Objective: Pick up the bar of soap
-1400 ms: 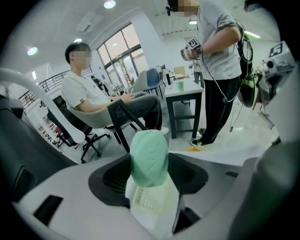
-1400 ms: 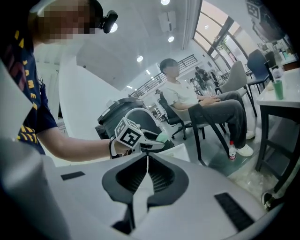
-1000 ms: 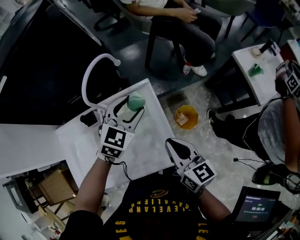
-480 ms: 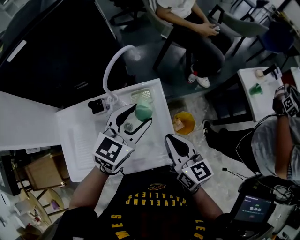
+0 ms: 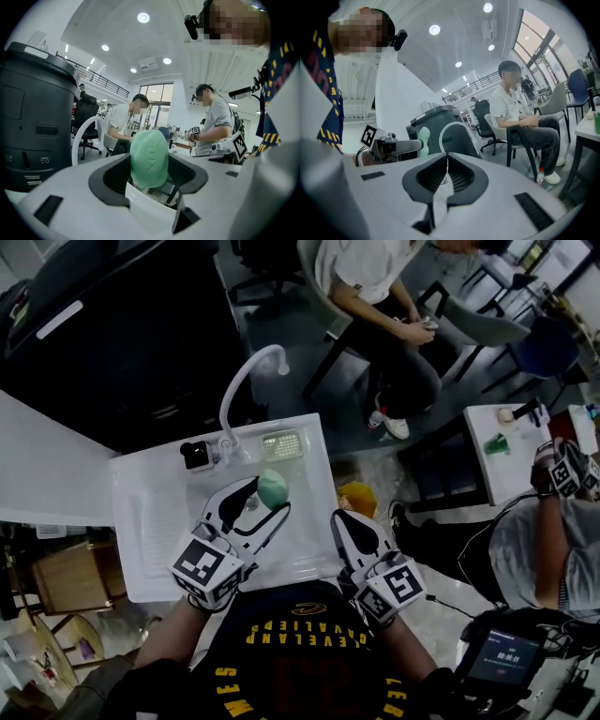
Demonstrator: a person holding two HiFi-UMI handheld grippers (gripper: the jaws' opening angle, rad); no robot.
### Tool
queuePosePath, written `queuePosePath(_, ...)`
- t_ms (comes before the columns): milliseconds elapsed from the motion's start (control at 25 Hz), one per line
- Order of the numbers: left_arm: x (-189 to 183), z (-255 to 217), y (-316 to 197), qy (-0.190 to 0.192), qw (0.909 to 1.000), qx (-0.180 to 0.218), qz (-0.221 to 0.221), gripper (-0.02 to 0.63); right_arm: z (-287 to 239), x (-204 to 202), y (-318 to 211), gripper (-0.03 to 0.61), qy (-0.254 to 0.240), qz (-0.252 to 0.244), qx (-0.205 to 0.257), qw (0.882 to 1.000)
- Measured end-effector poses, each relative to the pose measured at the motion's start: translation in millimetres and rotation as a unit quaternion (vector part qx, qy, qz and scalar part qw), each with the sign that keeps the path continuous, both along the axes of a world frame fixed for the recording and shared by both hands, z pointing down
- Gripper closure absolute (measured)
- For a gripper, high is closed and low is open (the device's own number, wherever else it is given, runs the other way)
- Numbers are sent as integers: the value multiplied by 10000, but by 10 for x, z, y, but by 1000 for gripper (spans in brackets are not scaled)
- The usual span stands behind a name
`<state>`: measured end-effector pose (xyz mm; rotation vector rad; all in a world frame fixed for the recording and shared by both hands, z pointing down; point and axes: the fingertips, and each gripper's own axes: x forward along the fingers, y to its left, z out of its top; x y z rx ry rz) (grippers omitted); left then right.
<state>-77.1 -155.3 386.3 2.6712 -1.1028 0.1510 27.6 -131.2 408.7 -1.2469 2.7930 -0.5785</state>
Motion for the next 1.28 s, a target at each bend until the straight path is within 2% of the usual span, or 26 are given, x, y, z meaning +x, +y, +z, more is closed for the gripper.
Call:
queuePosePath(120, -4, -38, 55, 247, 9996, -75, -121, 351, -33, 52, -17, 560, -169, 45, -37, 9998)
queuePosePath(320, -1, -41, 150, 450, 9987, -132, -192, 351, 60, 54, -24, 560, -110, 72, -209, 9997)
queuePosePath(560, -135, 14, 214, 435, 9984, -220, -292, 351, 192, -31, -6, 560, 61, -39, -385, 9992)
queuePosePath(840, -223, -5, 222, 378, 9980, -253, -436, 351, 234, 17, -34, 560, -168, 179, -519, 9984)
queuePosePath(1280, -185, 119, 173, 326, 9985, -397, -170, 351, 212, -12, -63, 560, -98, 324, -398, 9986)
